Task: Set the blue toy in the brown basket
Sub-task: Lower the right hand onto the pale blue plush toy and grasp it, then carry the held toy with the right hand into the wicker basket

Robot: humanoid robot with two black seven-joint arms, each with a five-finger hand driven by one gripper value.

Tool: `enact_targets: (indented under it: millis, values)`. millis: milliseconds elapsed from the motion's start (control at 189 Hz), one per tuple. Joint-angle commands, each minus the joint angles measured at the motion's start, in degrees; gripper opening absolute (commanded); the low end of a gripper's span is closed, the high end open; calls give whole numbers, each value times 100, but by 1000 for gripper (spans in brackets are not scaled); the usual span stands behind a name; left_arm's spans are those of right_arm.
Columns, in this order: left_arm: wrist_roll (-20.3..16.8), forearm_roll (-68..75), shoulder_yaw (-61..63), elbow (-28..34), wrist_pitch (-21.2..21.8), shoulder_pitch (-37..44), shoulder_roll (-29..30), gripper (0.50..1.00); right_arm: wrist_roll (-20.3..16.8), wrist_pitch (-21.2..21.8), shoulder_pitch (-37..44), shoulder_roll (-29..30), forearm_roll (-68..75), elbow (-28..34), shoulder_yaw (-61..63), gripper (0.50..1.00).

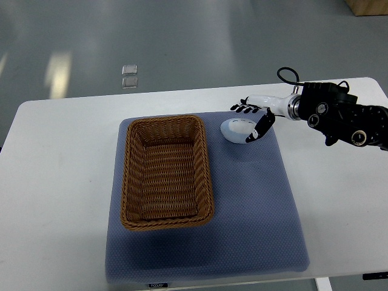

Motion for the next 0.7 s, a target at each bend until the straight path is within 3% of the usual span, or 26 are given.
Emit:
enact_targets:
  millis: [0, 159, 392, 424, 472, 498, 546, 594, 695]
  values:
    - [5, 0, 3, 5, 3, 0, 0, 1000, 11, -125, -87, 106, -16, -139, -5, 840]
    - [5, 0, -5, 14, 3, 0, 0, 1000, 20, -257, -166, 291, -25, -332, -14, 805]
    - [-4, 0, -5, 14, 3, 0, 0, 1000, 38, -283, -245, 343, -42, -394, -22, 795]
    - [5, 0, -5, 14, 3, 0, 0, 1000, 38, -283, -245, 343, -42, -394, -22, 766]
    - [4, 0, -5, 14, 3, 0, 0, 1000, 38, -283, -237, 343, -60, -394, -22, 662]
    - [-4, 0, -5, 14, 3, 0, 0, 1000, 38, -283, -237, 343, -60, -394, -22, 633]
    - [5, 0, -5, 14, 3, 0, 0, 1000, 38, -274, -219, 335, -77, -394, -22, 609]
    - [4, 0, 3, 14, 3, 0, 0, 1000, 38, -283, -184, 335, -95, -394, -14, 545]
    - [-4, 0, 3, 23, 3, 0, 0, 1000, 38, -239, -88, 264, -77, -315, 4, 509]
